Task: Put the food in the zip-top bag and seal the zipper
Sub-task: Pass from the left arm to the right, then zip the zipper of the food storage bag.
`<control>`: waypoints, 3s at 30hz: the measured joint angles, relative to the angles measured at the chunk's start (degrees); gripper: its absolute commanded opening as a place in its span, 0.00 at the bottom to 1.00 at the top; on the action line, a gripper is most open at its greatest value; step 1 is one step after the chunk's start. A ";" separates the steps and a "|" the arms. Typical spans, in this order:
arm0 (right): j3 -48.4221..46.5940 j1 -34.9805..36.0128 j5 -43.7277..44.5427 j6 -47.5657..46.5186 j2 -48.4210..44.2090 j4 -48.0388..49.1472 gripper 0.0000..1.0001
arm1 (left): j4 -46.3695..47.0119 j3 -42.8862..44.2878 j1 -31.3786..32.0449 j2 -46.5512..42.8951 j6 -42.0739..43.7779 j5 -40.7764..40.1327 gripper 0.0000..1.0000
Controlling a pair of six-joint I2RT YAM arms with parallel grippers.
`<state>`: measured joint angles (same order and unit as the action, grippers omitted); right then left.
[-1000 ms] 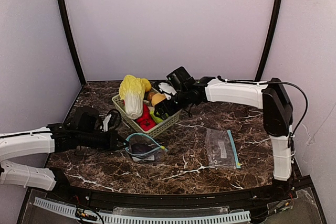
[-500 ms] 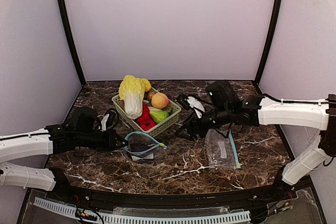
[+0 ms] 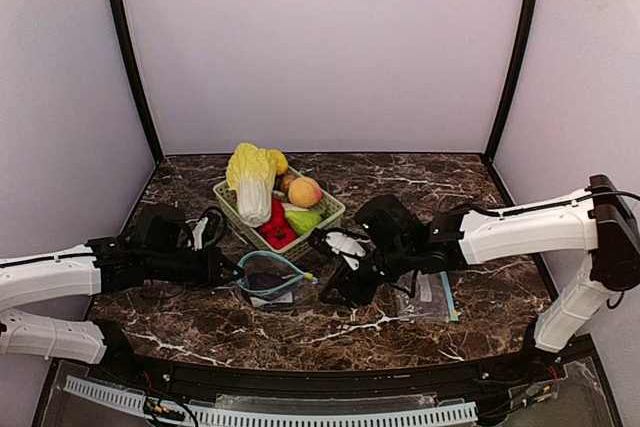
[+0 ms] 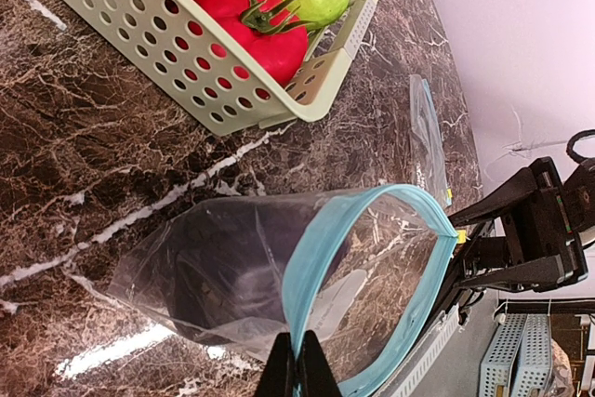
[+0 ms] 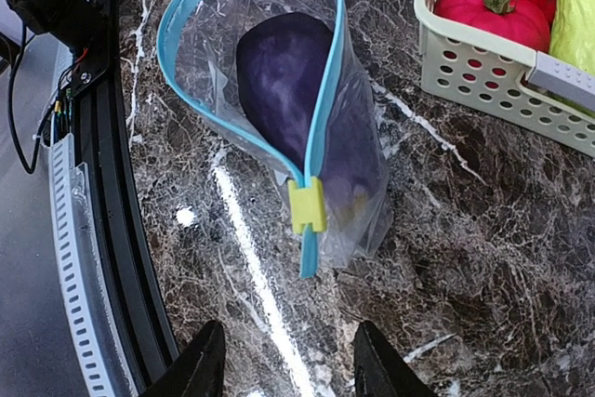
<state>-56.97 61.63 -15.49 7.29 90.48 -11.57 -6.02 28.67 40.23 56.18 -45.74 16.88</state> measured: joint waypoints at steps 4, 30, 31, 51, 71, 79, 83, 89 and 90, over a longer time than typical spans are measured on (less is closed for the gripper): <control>-1.84 0.26 1.18 -0.61 1.64 0.20 0.40 | -0.02 0.00 0.00 -0.02 0.00 0.00 0.01; -5.42 0.48 1.05 -3.87 3.41 1.31 0.00 | -11.76 14.88 0.00 -2.16 17.16 -3.54 0.82; -5.38 0.48 0.70 -4.00 3.13 1.36 0.00 | -11.98 16.98 0.00 -2.45 20.04 -3.96 0.82; -0.55 0.20 -4.17 -3.37 -1.05 6.45 0.00 | 10.54 15.98 11.58 15.78 47.41 11.30 0.44; 1.01 -0.94 -6.64 -1.88 -2.23 7.82 0.00 | 10.82 18.12 11.58 23.32 52.22 13.35 0.31; 1.03 -1.40 -7.67 -1.09 -2.23 8.13 0.00 | 10.43 19.71 11.61 24.92 52.52 13.77 0.28; 1.07 -1.77 -8.02 -0.90 -2.23 8.15 0.00 | 9.88 20.39 11.65 25.35 52.92 13.86 0.21; 1.75 -2.51 -8.63 -0.48 -2.23 8.48 0.00 | 8.07 21.86 12.02 26.36 53.33 14.01 0.18; 1.92 -2.67 -8.90 -0.50 -2.23 8.52 0.00 | 7.91 21.88 12.09 26.43 53.31 13.97 0.18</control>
<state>-55.05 58.96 -24.38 6.79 88.25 -3.05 1.89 50.54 52.31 82.61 7.57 30.85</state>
